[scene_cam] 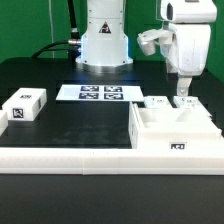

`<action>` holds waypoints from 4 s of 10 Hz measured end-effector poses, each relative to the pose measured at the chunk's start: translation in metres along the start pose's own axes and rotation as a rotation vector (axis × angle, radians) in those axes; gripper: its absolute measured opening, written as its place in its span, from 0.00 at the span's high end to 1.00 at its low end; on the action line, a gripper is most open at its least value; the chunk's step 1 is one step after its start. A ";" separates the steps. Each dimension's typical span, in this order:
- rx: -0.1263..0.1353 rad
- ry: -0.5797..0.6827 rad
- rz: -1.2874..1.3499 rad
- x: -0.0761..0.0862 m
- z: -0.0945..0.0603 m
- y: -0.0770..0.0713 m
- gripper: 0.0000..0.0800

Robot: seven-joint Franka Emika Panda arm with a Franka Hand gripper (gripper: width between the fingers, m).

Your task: Assemble cabinet

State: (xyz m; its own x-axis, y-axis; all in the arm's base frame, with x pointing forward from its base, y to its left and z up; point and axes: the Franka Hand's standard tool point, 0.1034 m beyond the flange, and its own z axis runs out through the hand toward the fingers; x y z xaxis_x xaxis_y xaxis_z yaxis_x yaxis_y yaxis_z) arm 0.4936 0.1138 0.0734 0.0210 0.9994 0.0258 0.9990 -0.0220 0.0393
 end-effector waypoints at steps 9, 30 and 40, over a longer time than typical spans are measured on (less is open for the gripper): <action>0.013 0.043 0.016 0.037 0.024 -0.062 0.00; 0.053 0.067 0.041 0.044 0.060 -0.083 0.92; 0.045 0.001 0.068 -0.008 0.007 -0.059 0.92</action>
Offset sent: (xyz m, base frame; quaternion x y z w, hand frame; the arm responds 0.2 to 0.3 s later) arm -0.0512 0.0338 -0.0045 -0.0085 0.0195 0.0307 0.9993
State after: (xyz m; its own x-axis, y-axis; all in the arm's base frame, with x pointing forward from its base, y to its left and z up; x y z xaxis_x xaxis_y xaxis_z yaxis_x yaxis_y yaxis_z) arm 0.4351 0.1073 0.0639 0.0889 0.9956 0.0281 0.9960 -0.0888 -0.0075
